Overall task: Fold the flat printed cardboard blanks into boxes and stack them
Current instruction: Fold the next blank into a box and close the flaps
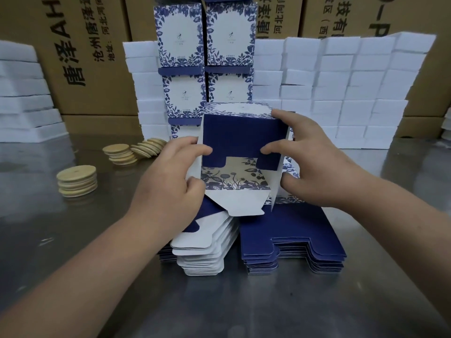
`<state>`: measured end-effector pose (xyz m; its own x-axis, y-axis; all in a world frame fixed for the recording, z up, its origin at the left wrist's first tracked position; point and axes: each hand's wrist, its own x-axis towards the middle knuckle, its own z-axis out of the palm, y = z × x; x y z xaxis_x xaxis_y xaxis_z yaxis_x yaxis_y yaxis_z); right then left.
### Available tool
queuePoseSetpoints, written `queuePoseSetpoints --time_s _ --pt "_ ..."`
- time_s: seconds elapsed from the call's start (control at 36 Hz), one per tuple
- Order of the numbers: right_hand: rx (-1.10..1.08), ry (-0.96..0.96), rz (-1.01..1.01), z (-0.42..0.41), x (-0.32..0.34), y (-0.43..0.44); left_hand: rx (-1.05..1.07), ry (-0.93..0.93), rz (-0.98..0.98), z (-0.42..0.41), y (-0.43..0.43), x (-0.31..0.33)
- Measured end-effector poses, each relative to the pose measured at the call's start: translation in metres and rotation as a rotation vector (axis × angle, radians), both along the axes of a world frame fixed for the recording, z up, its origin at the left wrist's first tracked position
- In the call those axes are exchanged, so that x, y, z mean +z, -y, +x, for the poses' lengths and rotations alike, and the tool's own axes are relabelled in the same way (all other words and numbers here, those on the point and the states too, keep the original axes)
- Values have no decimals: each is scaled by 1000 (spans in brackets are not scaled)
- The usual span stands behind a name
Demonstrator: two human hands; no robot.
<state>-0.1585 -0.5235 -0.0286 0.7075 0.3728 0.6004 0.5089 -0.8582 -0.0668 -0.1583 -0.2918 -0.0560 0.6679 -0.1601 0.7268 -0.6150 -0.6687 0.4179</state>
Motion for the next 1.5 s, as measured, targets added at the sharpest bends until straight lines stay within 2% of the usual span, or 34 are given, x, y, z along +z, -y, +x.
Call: queuePoseSetpoints --time_s 0.14,0.28,0.47,0.69,1.0,1.22,1.36,1.44,1.5 --pt "27 -9 -4 0 -2 0 -13 35 38 -2 1 2" --pt "13 -1 13 -2 -1 -3 69 212 245 -10 7 6" --pt "13 -10 76 -7 6 -2 130 92 370 -11 12 3" --pt "84 -64 115 -9 12 1 144 77 430 -10 14 0" --pt "40 1 121 -6 7 -7 -2 94 360 -11 15 -1" --pt "-38 52 172 -5 4 -9 -128 86 124 -8 11 -3" --pt "-85 100 216 -2 0 -9 -90 198 -63 -8 9 -2" --pt "-96 112 241 -2 1 -9 -36 147 -114 -12 10 0" --pt "-98 119 248 -2 1 -10 7 99 -59 -13 12 1"
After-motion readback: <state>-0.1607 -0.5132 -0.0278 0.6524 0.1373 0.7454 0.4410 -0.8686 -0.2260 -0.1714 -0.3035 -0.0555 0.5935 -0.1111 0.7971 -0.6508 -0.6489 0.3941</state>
